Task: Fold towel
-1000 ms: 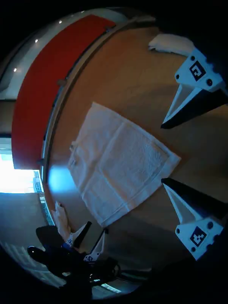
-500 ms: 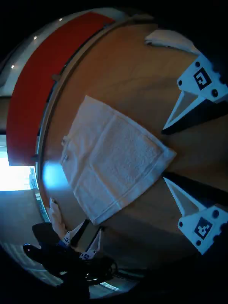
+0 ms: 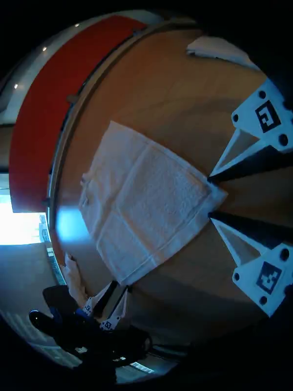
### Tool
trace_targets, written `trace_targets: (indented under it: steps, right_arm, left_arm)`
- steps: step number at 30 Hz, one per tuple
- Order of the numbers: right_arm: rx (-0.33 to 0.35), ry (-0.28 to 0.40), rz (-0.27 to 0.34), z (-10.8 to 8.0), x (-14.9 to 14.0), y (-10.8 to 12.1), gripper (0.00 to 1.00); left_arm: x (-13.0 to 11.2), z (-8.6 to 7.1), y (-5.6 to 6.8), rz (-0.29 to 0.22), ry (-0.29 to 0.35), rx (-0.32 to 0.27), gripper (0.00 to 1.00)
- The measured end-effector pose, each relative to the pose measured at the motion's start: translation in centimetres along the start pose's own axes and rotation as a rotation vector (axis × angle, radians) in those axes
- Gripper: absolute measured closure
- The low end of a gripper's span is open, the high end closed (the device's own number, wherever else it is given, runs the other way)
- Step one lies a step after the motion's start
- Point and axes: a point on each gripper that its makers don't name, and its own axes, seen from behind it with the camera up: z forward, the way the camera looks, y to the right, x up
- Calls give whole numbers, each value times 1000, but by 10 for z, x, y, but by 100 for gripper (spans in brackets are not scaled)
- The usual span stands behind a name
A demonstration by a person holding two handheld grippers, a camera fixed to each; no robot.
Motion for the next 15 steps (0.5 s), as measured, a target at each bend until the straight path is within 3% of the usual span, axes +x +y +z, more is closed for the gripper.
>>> trace_targets:
  steps: [2, 5, 10, 12, 15]
  right_arm:
    - [-2, 2, 3, 0, 0, -1, 70]
    - [-4, 3, 5, 0, 0, -2, 76]
    - [-7, 2, 4, 0, 0, -2, 81]
    - [-6, 0, 6, 0, 0, -2, 82]
    - [11, -2, 17, 0, 0, -5, 84]
  left_arm:
    - [0, 0, 2, 3, -1, -3, 51]
    - [0, 0, 5, 10, -2, -6, 64]
    - [0, -1, 6, 4, -10, -2, 72]
    - [0, 0, 5, -6, -15, 3, 84]
    - [1, 0, 4, -31, -21, 13, 86]
